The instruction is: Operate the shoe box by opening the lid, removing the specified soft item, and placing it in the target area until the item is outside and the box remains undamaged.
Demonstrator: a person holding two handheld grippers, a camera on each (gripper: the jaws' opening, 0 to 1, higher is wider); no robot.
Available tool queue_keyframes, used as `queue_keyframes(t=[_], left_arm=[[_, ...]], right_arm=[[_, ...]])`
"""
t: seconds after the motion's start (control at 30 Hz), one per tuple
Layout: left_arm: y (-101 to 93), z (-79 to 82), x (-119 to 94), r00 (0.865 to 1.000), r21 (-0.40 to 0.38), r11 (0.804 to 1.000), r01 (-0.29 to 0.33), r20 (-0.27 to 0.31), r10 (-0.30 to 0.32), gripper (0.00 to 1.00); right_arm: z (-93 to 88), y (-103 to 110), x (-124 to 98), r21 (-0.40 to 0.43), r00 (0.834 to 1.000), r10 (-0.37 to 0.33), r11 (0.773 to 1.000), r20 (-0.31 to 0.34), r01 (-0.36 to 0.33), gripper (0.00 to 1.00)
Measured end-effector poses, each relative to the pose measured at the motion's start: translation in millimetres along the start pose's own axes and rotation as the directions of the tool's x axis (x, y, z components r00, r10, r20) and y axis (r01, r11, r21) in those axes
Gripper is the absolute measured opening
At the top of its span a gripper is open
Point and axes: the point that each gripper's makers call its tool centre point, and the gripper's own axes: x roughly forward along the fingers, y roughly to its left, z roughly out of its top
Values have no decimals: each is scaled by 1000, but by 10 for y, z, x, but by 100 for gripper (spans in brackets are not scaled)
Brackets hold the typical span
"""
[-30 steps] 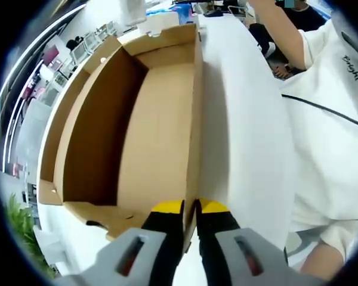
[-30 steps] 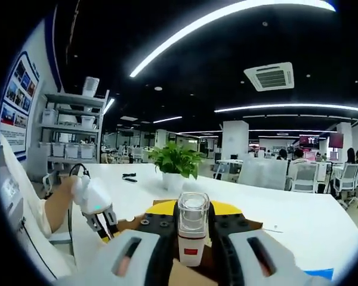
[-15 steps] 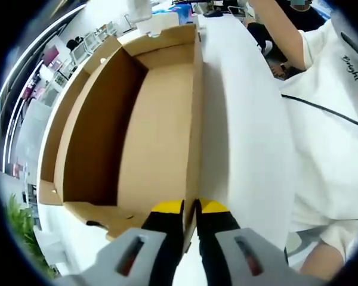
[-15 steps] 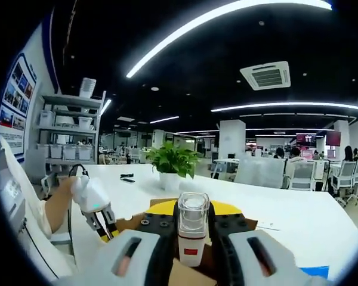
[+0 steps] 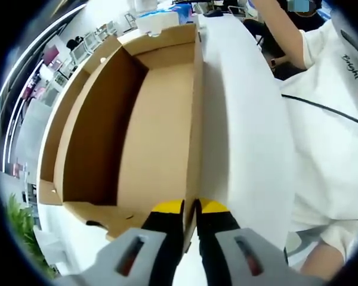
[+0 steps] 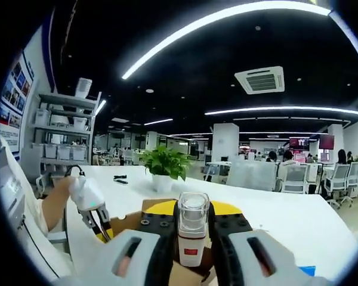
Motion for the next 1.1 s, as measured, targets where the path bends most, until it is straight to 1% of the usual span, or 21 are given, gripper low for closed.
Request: queue_keyframes(t=[0.17,0.37,0.57,0.63,0.77,0.87,0.93,1.1], left_arm=[[2,-3,1,1000,-2,1000,3,-2,-3,7],[2,-4,2,1000,-4,1000,0,-4,0,7],[5,-4,2,1000,-4,1000,4,-4,-4,7],[7,-3,3,1000,-6,1000,5,-6,-5,7],[10,-2,3,1000,-7,1000,1,-5,-1,7],[10,-2,4,1000,-7,1000,-1,-7,1,7],[9,-1,3,1000,-6,1000,1,-6,-1,7],[0,1,2,1000,11,1000,10,-5,-10,6]], right_arm=[[4,-74,-86,-9,1000,-23,1000,-3,23,18],[42,-187,-221,-14,998,-58,998,11,58,18],[32,-300,-333,-26,995,-95,995,6,95,18],[48,-343,-386,-23,994,-109,994,18,109,18],[77,-374,-466,-20,993,-114,993,32,114,18],[79,-368,-511,-6,994,-110,994,24,110,18],[101,-380,-539,-20,992,-121,992,39,122,18],[71,-382,-582,-34,993,-120,992,21,121,18]])
